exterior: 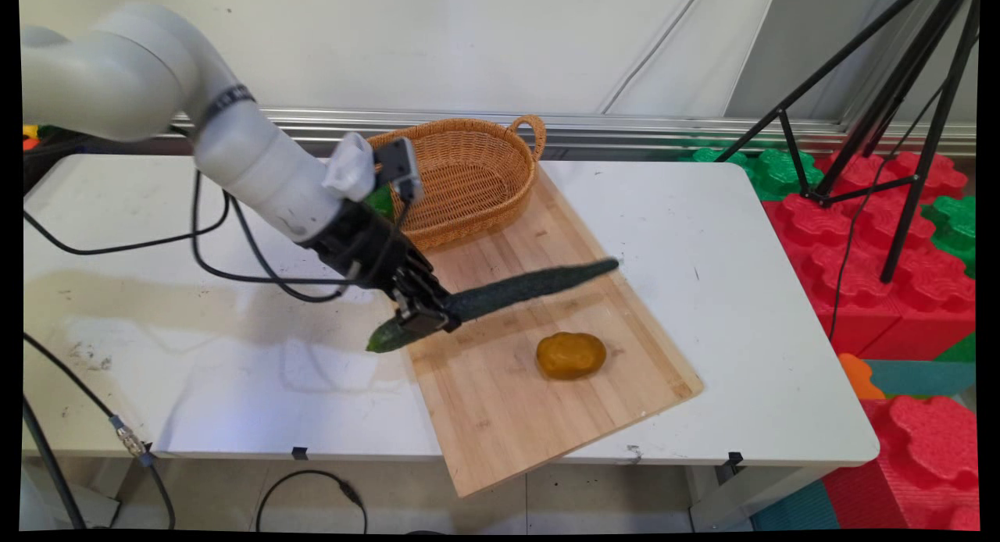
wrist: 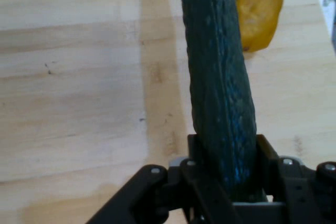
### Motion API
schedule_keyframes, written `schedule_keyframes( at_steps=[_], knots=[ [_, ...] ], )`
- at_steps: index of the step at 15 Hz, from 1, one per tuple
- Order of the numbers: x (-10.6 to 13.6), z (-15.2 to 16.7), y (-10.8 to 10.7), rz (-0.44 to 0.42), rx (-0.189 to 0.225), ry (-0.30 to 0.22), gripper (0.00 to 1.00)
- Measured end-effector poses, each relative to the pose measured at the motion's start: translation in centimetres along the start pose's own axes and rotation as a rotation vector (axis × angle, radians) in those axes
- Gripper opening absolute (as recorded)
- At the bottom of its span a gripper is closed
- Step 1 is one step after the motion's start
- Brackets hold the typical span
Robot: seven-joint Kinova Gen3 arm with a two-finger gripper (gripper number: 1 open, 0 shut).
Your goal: Place the picked object in the vegetable basket
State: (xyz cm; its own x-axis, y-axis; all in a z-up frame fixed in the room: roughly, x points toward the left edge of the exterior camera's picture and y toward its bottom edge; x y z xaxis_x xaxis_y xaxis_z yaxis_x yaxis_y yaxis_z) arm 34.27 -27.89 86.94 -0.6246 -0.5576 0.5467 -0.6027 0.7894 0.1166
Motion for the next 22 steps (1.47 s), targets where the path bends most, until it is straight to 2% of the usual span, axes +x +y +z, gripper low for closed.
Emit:
schedule_keyframes(
  at_steps=[6,11,16,22],
  knots=[
    [0.1,-5.5,-0.7,0.005,-0.002,0.051,0.0],
    [0.2,-10.1,-2.5,0.018,0.021,0.094,0.0],
    [0.2,-14.3,-5.9,0.029,0.091,0.137,0.0],
    [-0.1,-16.1,-10.6,0.043,0.19,0.156,0.0]
  ],
)
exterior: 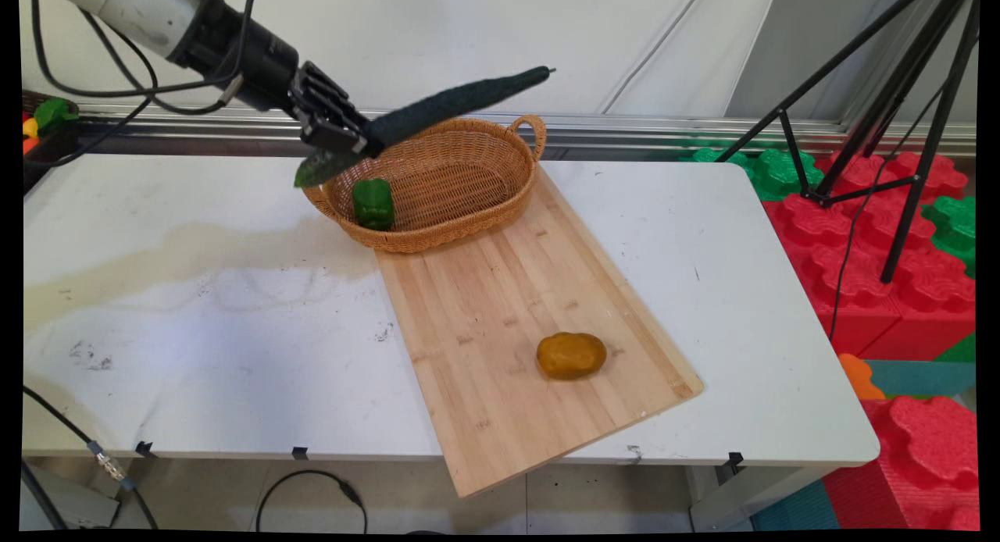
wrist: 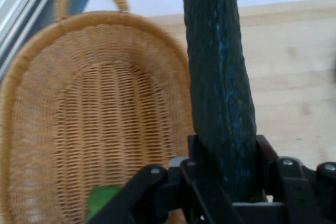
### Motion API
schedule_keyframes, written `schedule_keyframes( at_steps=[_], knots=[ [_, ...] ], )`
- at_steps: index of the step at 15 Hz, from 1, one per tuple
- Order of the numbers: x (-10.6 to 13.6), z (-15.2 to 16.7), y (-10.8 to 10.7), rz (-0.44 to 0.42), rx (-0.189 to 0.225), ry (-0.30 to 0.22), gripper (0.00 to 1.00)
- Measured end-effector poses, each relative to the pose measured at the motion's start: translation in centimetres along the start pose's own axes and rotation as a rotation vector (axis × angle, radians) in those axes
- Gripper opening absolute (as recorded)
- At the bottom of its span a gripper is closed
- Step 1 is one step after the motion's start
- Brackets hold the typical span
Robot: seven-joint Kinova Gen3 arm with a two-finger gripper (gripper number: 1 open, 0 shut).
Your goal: Place the picked object in the vegetable basket
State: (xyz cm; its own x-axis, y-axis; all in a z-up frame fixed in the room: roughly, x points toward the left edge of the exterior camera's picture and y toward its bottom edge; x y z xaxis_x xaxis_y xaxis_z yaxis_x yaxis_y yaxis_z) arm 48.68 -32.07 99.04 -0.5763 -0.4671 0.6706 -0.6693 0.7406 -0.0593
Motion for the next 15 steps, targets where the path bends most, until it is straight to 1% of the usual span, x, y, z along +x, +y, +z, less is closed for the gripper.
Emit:
schedule_keyframes(
  at_steps=[1,3,7,11,15],
  knots=[
    [-0.1,0.1,-0.6,0.003,0.01,-0.001,0.0],
    [-0.4,0.9,-2.4,0.013,0.035,-0.007,0.0],
    [-1.4,3.9,-5.5,0.014,0.065,-0.028,0.0],
    [-2.1,8.1,-7.4,0.025,0.068,-0.059,0.0],
    [-2.1,11.9,-8.4,0.018,0.065,-0.075,0.0]
  ],
)
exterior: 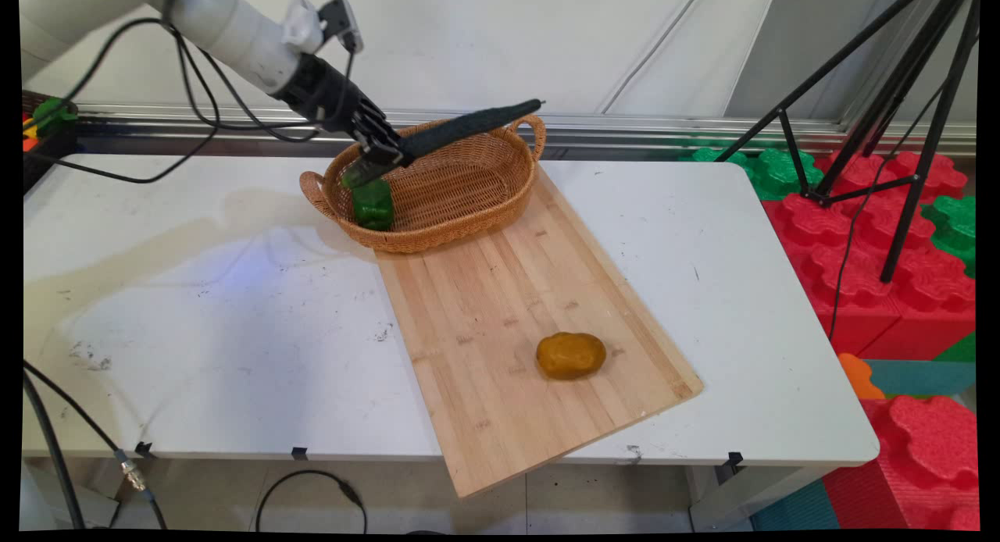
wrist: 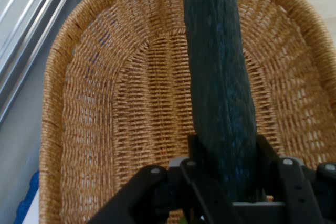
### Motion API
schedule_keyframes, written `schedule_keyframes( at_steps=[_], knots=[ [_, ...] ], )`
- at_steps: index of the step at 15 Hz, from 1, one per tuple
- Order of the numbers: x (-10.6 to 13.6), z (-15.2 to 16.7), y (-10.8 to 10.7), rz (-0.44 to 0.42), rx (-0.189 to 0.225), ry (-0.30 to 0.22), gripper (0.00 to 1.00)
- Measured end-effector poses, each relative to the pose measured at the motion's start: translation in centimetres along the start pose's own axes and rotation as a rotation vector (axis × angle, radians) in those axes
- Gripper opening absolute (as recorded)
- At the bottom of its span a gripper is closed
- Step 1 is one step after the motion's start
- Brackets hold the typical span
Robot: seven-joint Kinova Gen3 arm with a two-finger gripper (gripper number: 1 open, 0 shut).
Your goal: Place the picked object in the vegetable basket
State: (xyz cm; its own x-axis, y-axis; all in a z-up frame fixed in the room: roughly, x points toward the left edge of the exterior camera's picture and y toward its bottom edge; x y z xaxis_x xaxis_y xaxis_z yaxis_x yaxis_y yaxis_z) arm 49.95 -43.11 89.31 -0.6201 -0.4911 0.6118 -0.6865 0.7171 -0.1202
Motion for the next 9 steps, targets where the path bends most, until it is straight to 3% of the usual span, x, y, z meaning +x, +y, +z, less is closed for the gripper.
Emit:
schedule_keyframes(
  at_steps=[3,4,9],
  knots=[
    [-0.1,2.3,-0.5,-0.016,0.002,-0.015,0.0],
    [-0.1,2.9,-0.6,-0.02,0.0,-0.017,1.0],
    [0.0,4.0,-1.4,-0.051,-0.006,-0.002,1.0]
  ],
)
